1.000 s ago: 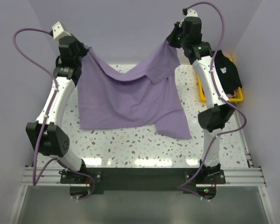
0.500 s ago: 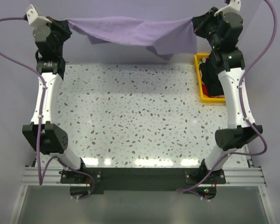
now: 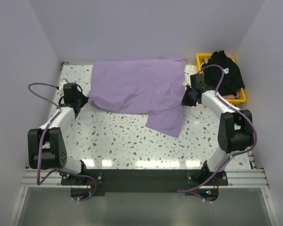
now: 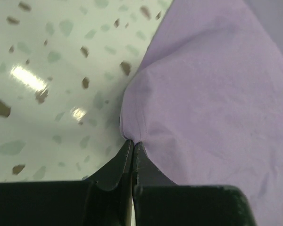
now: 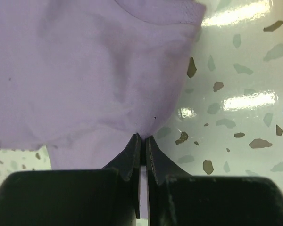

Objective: Fold and stack the t-shirts
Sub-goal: Flatten the tshirt out

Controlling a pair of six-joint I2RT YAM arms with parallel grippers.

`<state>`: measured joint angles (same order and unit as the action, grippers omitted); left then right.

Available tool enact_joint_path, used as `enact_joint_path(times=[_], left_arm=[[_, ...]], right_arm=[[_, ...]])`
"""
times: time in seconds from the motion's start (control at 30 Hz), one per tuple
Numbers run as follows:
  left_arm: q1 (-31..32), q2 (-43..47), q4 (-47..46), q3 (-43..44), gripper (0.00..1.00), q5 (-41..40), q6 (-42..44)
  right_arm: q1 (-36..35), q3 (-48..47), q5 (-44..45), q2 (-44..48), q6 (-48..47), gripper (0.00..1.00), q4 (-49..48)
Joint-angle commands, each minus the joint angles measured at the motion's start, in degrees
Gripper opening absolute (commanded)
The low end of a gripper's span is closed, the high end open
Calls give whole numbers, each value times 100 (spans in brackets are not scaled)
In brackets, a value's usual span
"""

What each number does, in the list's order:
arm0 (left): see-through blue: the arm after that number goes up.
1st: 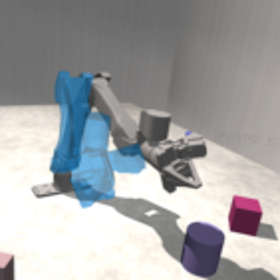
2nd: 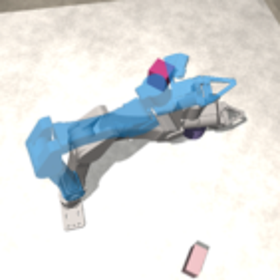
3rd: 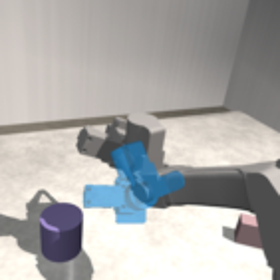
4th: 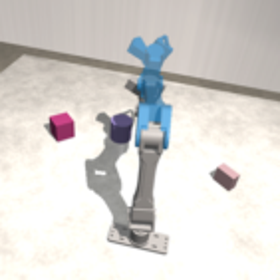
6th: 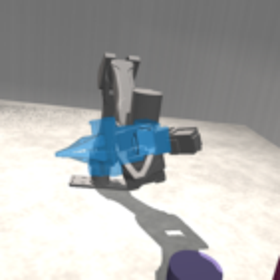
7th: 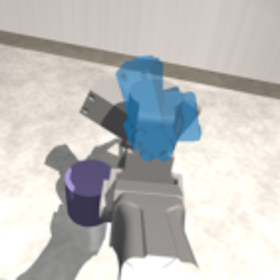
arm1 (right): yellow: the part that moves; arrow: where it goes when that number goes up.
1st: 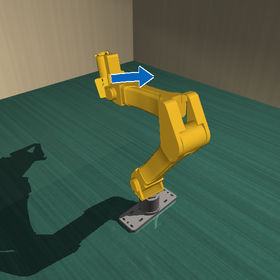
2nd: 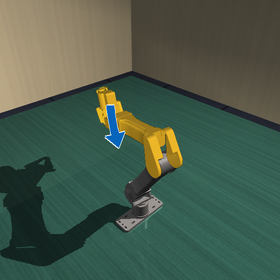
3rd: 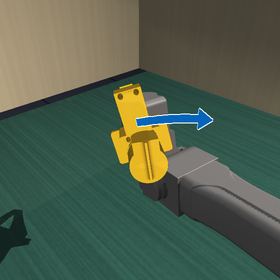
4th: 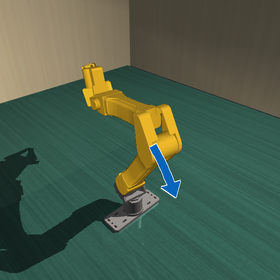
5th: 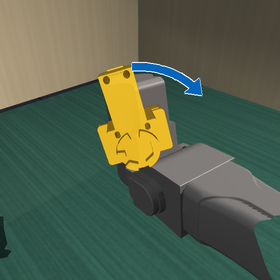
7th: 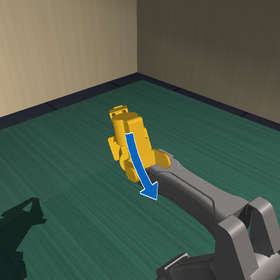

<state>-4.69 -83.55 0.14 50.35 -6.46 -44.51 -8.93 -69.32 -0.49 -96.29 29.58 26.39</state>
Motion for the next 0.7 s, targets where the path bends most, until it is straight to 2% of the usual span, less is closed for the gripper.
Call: enact_joint_path(times=[0.0, 0.1, 0.13, 0.27, 0.3, 0.33, 0.4, 0.43, 0.5, 0.53, 0.63, 0.67], left_arm=[[-59, 49, -76, -297, 0, -189, -312], [-67, 58, 214, -420, 0, -356, -321], [-67, 67, 275, -420, 0, -408, -304], [-67, 76, 740, -385, 7, -541, -304], [-67, 102, 829, -385, 10, -558, -295], [-76, 180, 908, -420, 15, -602, -347], [-67, 338, 1119, -595, 18, -803, -426], [-67, 505, 1198, -657, 23, -909, -522], [-67, 664, 1470, -815, 32, -1190, -646], [-76, 795, 1523, -912, 40, -1243, -725], [-76, 936, 1822, -1053, 51, -1481, -945], [-67, 954, 1814, -1088, 51, -1481, -945]], right_arm=[[23, 23, 242, -56, 30, 0, -82], [23, 208, 339, -92, 39, 4, -82], [31, 243, 452, -92, 13, 11, -73], [32, 243, 515, 13, -32, 27, 173], [32, 304, 498, 92, -32, 33, 208], [23, 383, 497, 354, -23, 44, 217], [32, 664, 638, 680, 3, 53, 244], [40, 796, 629, 838, 30, 61, 252], [23, 1104, 595, 1322, 74, 63, 261], [14, 1348, 481, 1463, 100, 65, 235], [14, 1744, 234, 1929, 126, 66, 235], [-3, 1833, 164, 2026, 127, 65, 209]])
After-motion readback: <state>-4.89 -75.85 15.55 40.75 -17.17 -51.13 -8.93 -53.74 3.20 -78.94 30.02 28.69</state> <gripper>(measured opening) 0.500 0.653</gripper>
